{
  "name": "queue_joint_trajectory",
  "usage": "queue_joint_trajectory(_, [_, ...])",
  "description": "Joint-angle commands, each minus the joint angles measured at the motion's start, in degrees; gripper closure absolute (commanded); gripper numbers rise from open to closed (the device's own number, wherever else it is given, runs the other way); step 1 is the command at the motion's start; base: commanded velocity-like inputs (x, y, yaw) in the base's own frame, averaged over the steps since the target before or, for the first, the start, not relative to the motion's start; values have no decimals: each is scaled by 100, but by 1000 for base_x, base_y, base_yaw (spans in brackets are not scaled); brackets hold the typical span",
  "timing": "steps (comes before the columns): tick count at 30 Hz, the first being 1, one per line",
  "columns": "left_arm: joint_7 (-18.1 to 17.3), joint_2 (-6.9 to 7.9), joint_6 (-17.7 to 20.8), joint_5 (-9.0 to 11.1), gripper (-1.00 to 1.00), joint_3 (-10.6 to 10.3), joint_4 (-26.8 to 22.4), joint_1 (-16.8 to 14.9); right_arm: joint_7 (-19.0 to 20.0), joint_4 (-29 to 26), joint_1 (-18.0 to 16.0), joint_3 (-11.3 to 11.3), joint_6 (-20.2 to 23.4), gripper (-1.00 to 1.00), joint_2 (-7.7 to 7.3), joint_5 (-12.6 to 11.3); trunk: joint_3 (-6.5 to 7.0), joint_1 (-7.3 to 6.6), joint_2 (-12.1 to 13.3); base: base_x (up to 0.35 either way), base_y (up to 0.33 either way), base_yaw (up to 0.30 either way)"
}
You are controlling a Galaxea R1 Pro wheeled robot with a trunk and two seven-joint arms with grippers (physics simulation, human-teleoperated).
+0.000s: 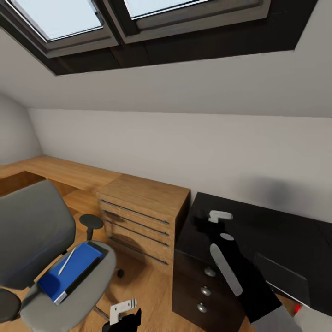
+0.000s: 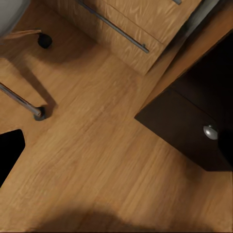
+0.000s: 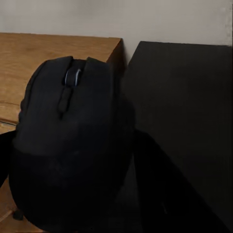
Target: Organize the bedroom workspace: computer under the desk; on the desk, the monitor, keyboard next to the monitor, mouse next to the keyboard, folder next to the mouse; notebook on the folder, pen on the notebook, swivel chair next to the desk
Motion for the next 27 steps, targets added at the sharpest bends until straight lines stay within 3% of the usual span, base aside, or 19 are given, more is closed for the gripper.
queue_joint_trajectory(1, [39,-5,47,52,-100,-13,2,-1,-264,-676,266,-47,276,100,-46,-122,13,-25,38,-322,0,0])
queue_joint_trajectory(3, [37,-4,264,51,-100,-14,11,-1,-403,-1172,474,-146,678,100,-66,-196,49,-69,118,-294,0,0])
queue_joint_trajectory(5, [33,-3,625,50,-100,-14,14,-1,-443,-1314,534,-200,863,100,-64,-357,85,-113,199,-215,0,0])
queue_joint_trajectory(6, [29,2,1027,53,-100,-10,20,-2,-464,-1381,562,-361,955,100,-52,-644,103,-135,239,-69,0,0])
queue_joint_trajectory(9, [23,11,1190,54,-100,-7,221,-3,-513,-1404,572,-683,993,100,-47,-882,157,-201,359,-34,0,0])
queue_joint_trajectory(10, [4,10,456,73,-100,72,1167,-3,-575,-1413,575,-1457,1004,100,-42,-981,175,-223,399,-1,0,-64])
queue_joint_trajectory(11, [5,7,300,70,-100,70,1248,-2,-575,-1413,575,-1478,1005,100,-42,-982,194,-245,439,0,0,-100])
queue_joint_trajectory(12, [47,-6,-364,48,-100,44,1509,-4,-576,-1413,575,-1550,1003,100,-42,-985,214,-267,479,0,0,-241])
queue_joint_trajectory(13, [61,-4,-484,39,-100,40,1533,-2,-577,-1413,575,-1561,1004,100,-42,-985,234,-289,520,0,0,-264])
queue_joint_trajectory(22, [73,-4,-583,33,-100,43,1548,-1,-579,-1413,575,-1577,980,100,-56,-977,418,-486,880,-8,-1,-277])
queue_joint_trajectory(27, [71,2,-579,44,-100,50,1574,-1,-582,-1413,575,-1592,986,100,-74,-977,520,-596,1081,-193,-125,-280])
